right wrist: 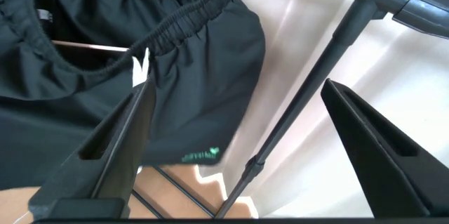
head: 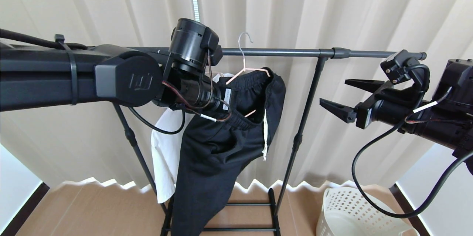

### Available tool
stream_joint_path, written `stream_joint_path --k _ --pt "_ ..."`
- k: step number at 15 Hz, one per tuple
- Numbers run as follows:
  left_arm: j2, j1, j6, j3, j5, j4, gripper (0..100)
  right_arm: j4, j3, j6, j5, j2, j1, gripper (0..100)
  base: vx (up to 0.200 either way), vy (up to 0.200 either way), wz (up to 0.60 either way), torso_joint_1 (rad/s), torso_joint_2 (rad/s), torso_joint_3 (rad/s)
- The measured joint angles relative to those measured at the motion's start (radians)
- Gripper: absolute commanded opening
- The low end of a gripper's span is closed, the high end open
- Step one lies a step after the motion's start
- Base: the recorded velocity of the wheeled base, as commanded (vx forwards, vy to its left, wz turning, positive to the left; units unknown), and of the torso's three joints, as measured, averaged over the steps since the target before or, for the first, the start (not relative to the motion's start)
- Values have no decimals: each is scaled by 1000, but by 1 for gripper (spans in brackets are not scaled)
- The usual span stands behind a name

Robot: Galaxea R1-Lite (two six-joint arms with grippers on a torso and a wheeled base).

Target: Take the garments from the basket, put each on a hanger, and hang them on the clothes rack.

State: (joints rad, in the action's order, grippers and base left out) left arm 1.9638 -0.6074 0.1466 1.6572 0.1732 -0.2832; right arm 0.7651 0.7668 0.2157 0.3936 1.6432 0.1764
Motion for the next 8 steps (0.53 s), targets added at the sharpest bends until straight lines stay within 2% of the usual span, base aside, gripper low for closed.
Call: stream_joint_path --k 5,8 --pt "106 23 13 140 36 0 0 0 -1 0 0 1 0 100 0 0 0 0 0 0" --pt "150 46 19 171 37 0 0 1 -1 0 -1 7 0 100 0 0 0 0 0 0"
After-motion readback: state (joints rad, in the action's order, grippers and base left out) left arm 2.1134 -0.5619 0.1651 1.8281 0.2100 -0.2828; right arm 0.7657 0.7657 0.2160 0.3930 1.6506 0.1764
